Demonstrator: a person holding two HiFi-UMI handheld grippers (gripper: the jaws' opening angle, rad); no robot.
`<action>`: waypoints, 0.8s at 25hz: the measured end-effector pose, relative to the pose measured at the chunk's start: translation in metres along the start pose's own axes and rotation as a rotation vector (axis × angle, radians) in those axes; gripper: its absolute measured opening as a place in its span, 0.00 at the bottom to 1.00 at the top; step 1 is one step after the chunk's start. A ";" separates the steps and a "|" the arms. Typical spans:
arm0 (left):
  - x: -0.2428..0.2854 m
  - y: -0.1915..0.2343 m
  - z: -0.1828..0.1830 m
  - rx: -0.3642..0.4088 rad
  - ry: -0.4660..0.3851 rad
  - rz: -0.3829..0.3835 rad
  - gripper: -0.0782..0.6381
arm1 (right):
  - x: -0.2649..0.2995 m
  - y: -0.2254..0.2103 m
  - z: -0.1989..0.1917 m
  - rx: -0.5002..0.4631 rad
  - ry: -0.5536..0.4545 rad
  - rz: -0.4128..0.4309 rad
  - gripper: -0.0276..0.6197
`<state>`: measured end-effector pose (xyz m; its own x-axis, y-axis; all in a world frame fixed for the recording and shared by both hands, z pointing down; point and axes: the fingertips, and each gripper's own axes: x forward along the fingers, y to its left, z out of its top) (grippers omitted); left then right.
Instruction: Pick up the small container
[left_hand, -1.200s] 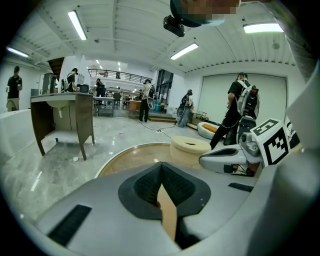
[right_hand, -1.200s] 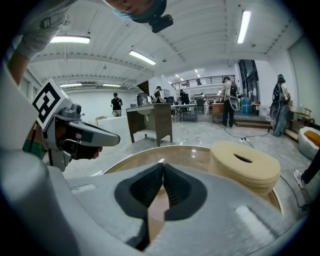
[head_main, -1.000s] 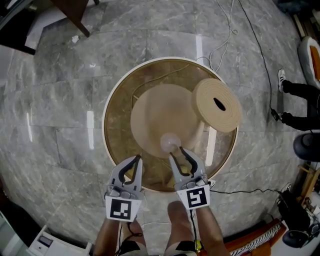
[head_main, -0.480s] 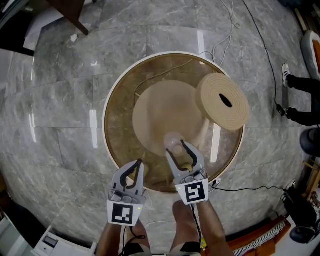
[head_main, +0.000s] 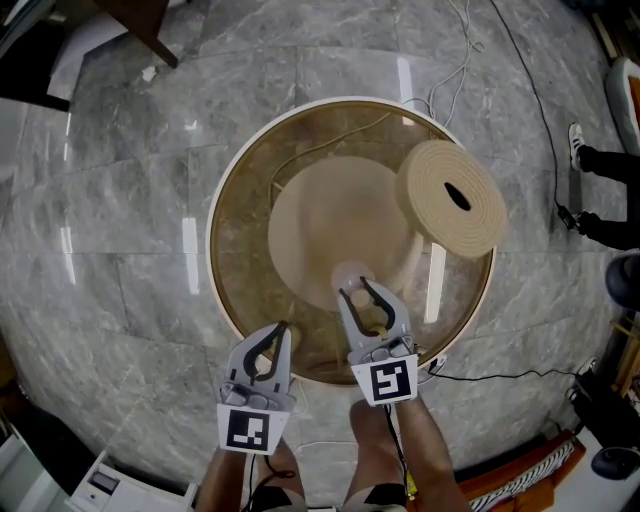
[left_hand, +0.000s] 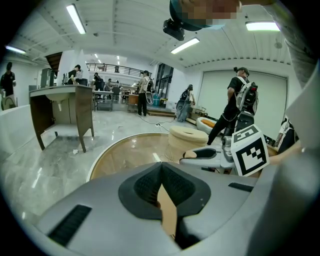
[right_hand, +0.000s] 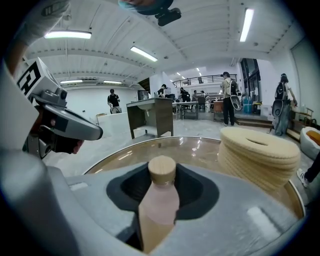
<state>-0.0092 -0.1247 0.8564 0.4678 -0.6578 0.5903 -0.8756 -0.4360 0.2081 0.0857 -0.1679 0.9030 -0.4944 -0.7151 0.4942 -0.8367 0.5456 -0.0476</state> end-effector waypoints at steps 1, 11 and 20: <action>-0.001 0.000 0.000 -0.001 -0.002 0.000 0.13 | 0.000 0.000 0.000 0.000 -0.006 -0.003 0.26; -0.013 0.005 0.005 0.016 -0.021 0.012 0.13 | -0.003 0.005 0.000 -0.017 -0.044 -0.023 0.25; -0.036 -0.002 0.061 0.051 -0.084 0.015 0.13 | -0.032 0.007 0.045 -0.012 -0.045 -0.015 0.25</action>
<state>-0.0167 -0.1379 0.7873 0.4648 -0.7127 0.5254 -0.8764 -0.4549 0.1583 0.0848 -0.1609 0.8476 -0.4925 -0.7419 0.4550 -0.8411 0.5401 -0.0298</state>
